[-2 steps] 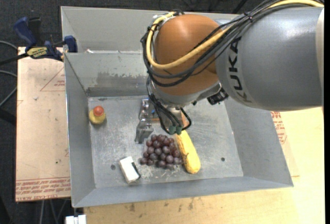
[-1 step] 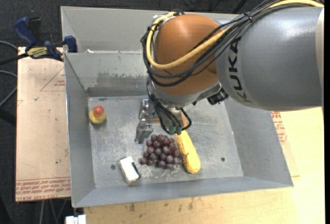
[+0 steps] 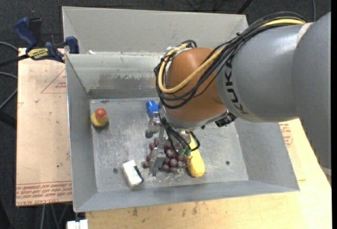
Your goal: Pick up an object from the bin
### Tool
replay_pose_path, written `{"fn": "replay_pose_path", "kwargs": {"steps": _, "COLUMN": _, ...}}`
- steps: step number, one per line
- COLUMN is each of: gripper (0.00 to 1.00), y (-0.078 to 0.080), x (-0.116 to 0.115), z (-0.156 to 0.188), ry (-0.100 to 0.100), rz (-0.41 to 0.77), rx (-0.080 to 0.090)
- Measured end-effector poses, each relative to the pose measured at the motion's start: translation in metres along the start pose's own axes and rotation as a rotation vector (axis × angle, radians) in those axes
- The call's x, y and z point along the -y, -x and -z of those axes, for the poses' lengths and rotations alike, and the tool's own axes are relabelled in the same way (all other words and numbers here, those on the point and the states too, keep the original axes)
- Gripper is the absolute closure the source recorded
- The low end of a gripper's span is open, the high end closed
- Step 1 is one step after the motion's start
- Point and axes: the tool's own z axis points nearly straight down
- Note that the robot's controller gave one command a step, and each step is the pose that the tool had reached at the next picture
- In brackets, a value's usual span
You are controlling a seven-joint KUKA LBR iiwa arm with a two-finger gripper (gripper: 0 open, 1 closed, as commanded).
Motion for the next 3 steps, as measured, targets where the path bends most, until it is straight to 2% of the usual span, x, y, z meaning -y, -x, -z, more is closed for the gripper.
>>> {"fn": "replay_pose_path", "kwargs": {"steps": 1, "gripper": 0.00, "y": 0.000, "x": 0.000, "z": 0.000, "ry": 0.001, "rz": 0.000, "rx": 0.001}}
{"fn": "replay_pose_path", "kwargs": {"steps": 2, "gripper": 0.00, "y": -0.002, "x": 0.044, "z": -0.046, "ry": 0.004, "rz": -0.038, "rx": 0.009}}
{"fn": "replay_pose_path", "kwargs": {"steps": 3, "gripper": 0.00, "y": -0.015, "x": 0.082, "z": -0.075, "ry": 0.005, "rz": 0.012, "rx": 0.014}}
